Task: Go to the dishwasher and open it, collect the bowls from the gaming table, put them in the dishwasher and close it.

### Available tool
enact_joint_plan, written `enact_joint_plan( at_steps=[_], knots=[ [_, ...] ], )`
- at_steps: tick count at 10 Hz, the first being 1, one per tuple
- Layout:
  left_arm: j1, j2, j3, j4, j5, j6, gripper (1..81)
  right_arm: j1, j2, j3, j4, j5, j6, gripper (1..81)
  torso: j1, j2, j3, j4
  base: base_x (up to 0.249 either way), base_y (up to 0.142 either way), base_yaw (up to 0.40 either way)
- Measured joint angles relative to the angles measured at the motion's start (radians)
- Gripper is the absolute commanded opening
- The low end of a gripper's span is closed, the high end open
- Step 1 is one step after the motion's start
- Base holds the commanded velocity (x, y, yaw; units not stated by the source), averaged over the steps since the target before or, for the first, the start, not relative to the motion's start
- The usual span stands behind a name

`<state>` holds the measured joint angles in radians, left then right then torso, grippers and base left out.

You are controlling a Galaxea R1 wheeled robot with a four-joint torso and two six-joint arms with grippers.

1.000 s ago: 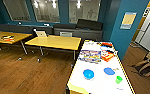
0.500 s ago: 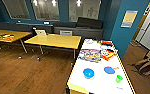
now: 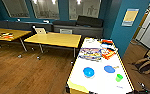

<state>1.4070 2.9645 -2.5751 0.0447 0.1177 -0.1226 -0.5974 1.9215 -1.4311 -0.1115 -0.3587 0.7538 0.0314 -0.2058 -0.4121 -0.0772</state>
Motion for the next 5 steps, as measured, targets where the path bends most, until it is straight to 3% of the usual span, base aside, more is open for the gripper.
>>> enact_joint_plan(
  at_steps=[3, 5],
  knots=[
    [-0.009, 0.0, 0.0, 0.0, -0.024, 0.0, 81.1, 0.043, 0.053, -0.078, 0.014, -0.039, 0.014, 81.1, 0.001, 0.001, -0.069, 0.0, 0.0, 0.0, 0.0],
    [-0.014, 0.008, 0.0, 0.0, -0.039, 0.0, 81.1, 0.077, 0.053, -0.113, 0.045, -0.055, 0.016, 81.1, 0.002, 0.002, -0.09, 0.0, 0.0, 0.0, 0.0]
  ],
)
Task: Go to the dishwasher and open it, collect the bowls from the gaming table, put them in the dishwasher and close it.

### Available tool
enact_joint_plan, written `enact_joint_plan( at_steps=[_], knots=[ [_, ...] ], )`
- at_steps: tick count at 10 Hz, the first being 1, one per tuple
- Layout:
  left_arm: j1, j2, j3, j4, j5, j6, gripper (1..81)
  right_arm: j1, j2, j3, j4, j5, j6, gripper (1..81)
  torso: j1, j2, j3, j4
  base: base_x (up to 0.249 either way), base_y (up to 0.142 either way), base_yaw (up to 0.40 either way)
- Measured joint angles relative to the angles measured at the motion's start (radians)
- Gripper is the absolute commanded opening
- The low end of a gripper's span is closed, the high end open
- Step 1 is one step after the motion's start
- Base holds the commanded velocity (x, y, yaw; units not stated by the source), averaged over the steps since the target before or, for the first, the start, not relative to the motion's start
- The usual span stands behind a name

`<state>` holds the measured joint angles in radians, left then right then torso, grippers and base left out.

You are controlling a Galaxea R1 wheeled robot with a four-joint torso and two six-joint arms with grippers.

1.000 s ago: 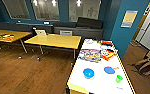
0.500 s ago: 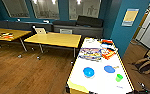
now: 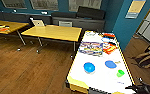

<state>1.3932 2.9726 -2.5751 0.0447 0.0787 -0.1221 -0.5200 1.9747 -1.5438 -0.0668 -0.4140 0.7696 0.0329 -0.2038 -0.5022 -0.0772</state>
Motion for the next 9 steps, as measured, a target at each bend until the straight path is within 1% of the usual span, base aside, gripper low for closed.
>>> enact_joint_plan(
  at_steps=[2, 4, 6, 7, 9],
  knots=[
    [0.0, 0.005, 0.0, 0.0, -0.001, 0.0, 81.1, 0.056, -0.002, -0.013, 0.036, -0.009, 0.001, 81.1, 0.0, 0.0, 0.001, 0.0, 0.0, 0.0, 0.0],
    [0.0, 0.005, 0.0, 0.0, -0.001, 0.0, 81.1, 0.121, 0.013, -0.047, 0.058, -0.034, 0.002, 81.1, 0.0, 0.0, 0.001, 0.0, 0.0, 0.0, 0.0],
    [0.0, 0.005, 0.0, 0.0, -0.01, 0.0, 81.1, 0.162, 0.048, -0.121, 0.073, -0.077, 0.002, 81.1, 0.0, 0.0, 0.001, 0.0, 0.0, 0.0, 0.0],
    [0.0, 0.005, 0.0, 0.0, -0.032, 0.0, 81.1, 0.18, 0.065, -0.158, 0.075, -0.087, 0.001, 81.1, 0.0, 0.001, 0.001, 0.0, 0.0, 0.0, 0.0],
    [0.0, 0.005, 0.0, 0.0, -0.043, 0.0, 81.1, 0.188, 0.112, -0.224, 0.079, -0.111, 0.001, 81.1, 0.0, 0.001, 0.0, 0.0, 0.0, 0.0, 0.0]
  ],
)
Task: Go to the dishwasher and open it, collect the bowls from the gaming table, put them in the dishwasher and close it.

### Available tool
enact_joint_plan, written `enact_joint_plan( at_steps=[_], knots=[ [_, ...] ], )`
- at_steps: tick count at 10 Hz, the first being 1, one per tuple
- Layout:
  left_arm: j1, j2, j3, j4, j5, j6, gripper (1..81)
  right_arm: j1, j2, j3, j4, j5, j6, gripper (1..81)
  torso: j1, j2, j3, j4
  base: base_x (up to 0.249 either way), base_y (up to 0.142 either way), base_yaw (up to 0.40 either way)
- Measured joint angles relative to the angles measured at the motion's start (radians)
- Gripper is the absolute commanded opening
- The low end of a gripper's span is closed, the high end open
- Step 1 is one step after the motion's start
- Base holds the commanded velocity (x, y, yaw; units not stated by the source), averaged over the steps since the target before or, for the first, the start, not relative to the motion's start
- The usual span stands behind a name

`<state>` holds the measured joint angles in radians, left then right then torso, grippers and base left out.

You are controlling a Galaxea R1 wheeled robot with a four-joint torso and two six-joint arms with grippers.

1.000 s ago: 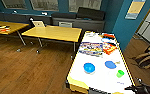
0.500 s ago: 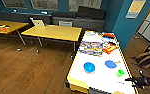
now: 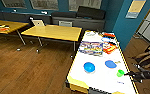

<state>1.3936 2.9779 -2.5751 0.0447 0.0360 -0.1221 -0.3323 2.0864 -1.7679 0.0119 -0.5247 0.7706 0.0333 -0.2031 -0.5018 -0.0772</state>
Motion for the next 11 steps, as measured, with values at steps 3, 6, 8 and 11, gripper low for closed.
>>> enact_joint_plan(
  at_steps=[3, 6, 8, 11],
  knots=[
    [0.0, 0.0, 0.0, 0.0, -0.003, 0.0, 81.1, 0.017, 0.058, -0.085, 0.004, -0.024, -0.001, 81.1, 0.0, 0.0, 0.0, 0.0, 0.0, 0.0, 0.0],
    [0.0, 0.0, 0.0, 0.0, -0.014, 0.0, 81.1, 0.036, 0.098, -0.076, 0.005, -0.027, -0.002, 81.1, 0.0, 0.0, 0.0, 0.0, 0.0, 0.0, 0.0],
    [0.0, 0.0, 0.0, 0.0, -0.018, 0.0, 81.1, 0.036, 0.124, -0.08, 0.008, -0.027, -0.002, 81.1, 0.0, 0.0, 0.0, 0.0, 0.0, 0.0, 0.0],
    [-0.001, 0.003, 0.0, 0.002, -0.018, 0.0, 81.1, 0.03, 0.095, -0.096, 0.008, -0.034, -0.003, 81.1, 0.0, 0.0, 0.0, 0.0, 0.0, 0.0, 0.0]
  ],
)
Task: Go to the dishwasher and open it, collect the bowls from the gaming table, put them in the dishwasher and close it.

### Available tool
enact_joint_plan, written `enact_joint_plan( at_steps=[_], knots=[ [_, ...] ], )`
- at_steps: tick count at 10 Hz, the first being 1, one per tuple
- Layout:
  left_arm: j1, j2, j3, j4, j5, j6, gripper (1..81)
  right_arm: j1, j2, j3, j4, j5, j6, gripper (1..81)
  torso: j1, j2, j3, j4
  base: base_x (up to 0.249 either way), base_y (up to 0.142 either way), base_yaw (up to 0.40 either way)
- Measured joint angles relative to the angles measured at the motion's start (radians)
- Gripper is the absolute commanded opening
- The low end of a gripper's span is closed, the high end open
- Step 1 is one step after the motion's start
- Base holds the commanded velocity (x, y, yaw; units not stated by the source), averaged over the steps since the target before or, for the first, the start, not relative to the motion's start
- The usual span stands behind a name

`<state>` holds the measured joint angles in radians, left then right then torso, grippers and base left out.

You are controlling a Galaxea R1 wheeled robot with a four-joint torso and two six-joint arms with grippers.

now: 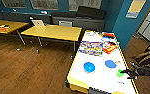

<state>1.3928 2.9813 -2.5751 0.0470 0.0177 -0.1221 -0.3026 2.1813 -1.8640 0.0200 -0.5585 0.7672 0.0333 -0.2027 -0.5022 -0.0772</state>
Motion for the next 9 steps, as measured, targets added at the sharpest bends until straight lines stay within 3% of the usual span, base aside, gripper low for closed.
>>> enact_joint_plan(
  at_steps=[9],
  knots=[
    [-0.014, 0.008, 0.001, 0.01, -0.009, 0.0, 81.1, -0.008, 0.006, -0.005, 0.003, -0.001, -0.007, 81.1, 0.0, 0.001, -0.001, 0.0, 0.033, 0.0, 0.0]
  ],
)
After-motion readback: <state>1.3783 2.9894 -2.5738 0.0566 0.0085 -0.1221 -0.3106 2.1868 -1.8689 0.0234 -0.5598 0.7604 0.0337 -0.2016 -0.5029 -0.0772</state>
